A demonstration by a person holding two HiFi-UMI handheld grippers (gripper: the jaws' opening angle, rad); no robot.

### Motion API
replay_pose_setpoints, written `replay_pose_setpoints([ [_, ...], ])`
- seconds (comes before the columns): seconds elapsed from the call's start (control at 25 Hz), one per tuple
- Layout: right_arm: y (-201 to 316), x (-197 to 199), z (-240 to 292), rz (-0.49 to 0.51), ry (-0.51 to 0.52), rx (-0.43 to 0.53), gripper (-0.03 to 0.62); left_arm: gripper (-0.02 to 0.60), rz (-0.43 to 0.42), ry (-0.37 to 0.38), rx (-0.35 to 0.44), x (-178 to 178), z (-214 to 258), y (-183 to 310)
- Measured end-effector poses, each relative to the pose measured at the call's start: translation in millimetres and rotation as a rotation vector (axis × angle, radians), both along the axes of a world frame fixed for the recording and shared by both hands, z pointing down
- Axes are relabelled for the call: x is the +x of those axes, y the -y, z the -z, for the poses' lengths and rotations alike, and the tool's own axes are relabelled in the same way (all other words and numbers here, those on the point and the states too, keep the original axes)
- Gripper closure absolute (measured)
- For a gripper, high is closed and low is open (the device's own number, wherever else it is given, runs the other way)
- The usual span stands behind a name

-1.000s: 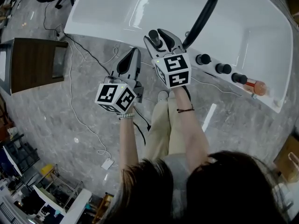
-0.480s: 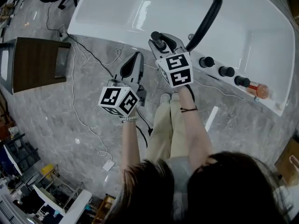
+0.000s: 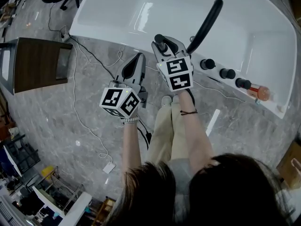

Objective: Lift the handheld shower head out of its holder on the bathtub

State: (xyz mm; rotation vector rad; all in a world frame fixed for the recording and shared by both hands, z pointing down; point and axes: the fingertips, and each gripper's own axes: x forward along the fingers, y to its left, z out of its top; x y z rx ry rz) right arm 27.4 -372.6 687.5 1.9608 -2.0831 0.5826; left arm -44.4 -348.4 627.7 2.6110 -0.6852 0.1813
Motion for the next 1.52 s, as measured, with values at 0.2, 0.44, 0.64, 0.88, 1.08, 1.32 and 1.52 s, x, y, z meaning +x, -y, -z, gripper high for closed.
replay_pose_setpoints([
  [0.2, 0.7, -0.9, 18.5, 0.002, -0.007, 0.029, 0.454, 0.577, 0.001, -0.001, 0.012, -0.2, 10.4, 0.5],
  [0.44, -3.4, -5.3, 46.3, 0.025, -0.022, 0.052, 0.456, 0.577, 0.009, -0.018, 0.023, 2.7, 32.3, -1.7],
  [0.64, -9.2, -9.8, 71.1, 0.028, -0.021, 0.060, 0.456, 0.577, 0.016, -0.039, 0.032, -0.5, 55.7, -2.7],
  [0.88, -15.4, -11.0, 103.2, 0.031, -0.020, 0.087, 0.456, 0.577, 0.028, -0.065, 0.046, -6.2, 82.9, -5.7],
  [1.08, -28.2, -13.8, 130.8, 0.034, -0.020, 0.105, 0.457, 0.577, 0.020, -0.077, 0.051, -8.6, 104.7, -15.6],
  [1.32, -43.6, -19.6, 158.3, 0.038, -0.001, 0.127, 0.457, 0.577, -0.002, -0.082, 0.064, -12.5, 126.6, -29.3],
  [1.52, -54.6, -24.5, 185.0, 0.054, 0.004, 0.149, 0.457, 0.577, -0.023, -0.091, 0.075, -16.7, 146.5, -38.1],
])
